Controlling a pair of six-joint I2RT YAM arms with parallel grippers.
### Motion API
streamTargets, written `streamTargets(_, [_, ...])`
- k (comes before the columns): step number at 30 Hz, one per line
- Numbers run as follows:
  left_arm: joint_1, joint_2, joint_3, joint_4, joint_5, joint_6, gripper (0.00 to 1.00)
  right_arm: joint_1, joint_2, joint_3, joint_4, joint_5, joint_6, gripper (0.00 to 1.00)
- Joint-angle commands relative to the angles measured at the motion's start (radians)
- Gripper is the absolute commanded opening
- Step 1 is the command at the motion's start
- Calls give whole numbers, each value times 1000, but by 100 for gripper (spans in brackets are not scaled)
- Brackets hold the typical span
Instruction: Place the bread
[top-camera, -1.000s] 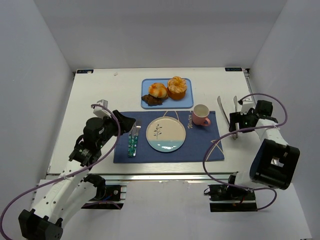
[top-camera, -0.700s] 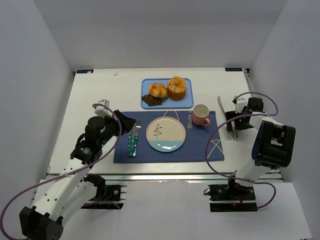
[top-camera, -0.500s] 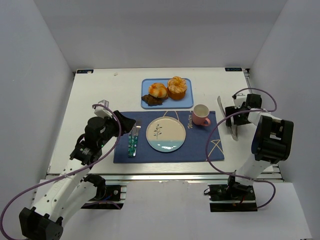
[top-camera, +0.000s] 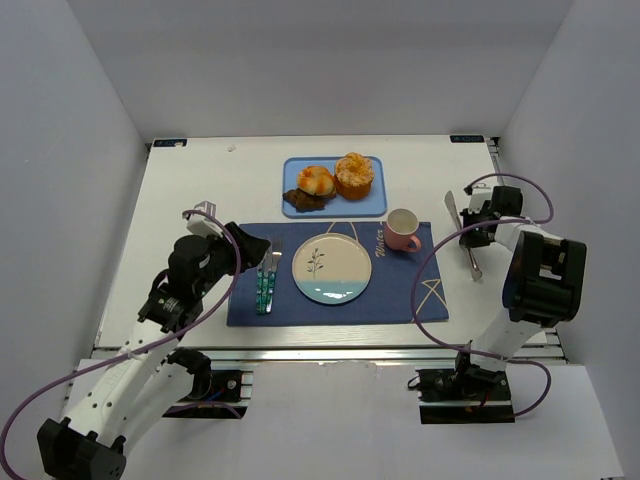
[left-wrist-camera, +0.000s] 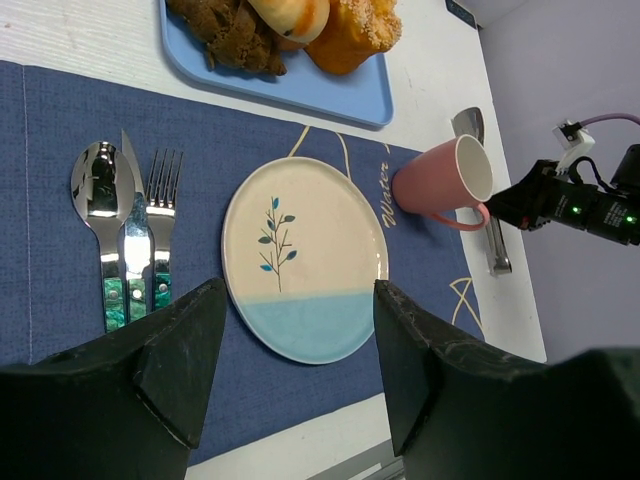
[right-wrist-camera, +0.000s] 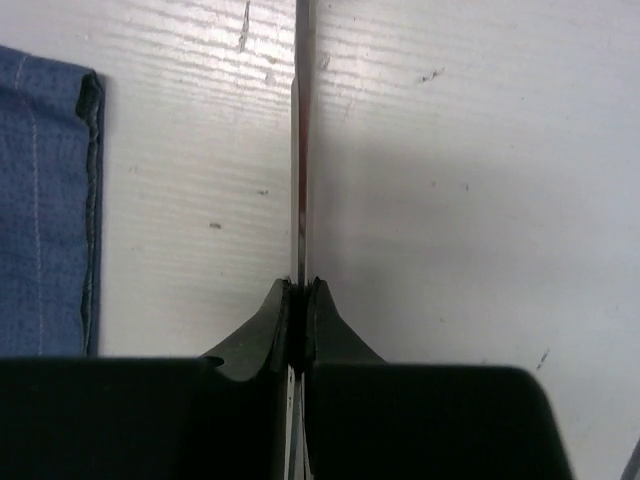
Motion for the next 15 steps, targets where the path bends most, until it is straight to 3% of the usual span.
streamTargets(1, [2,-29,9,-16,-16,-7,70,-17,-121,33,-40,-67,10,0])
streamTargets(3, [2,-34,9,-16,-12,-7,70,-17,-173,109,-90,-152,33,0])
streamTargets(10, [2,-21,11,1,-3,-12,70,43,-146,376,-242,-378,229,35])
streamTargets(15, [2,-23,38,-25,-13,-10,70,124,-100,472,-221,-452,346,46])
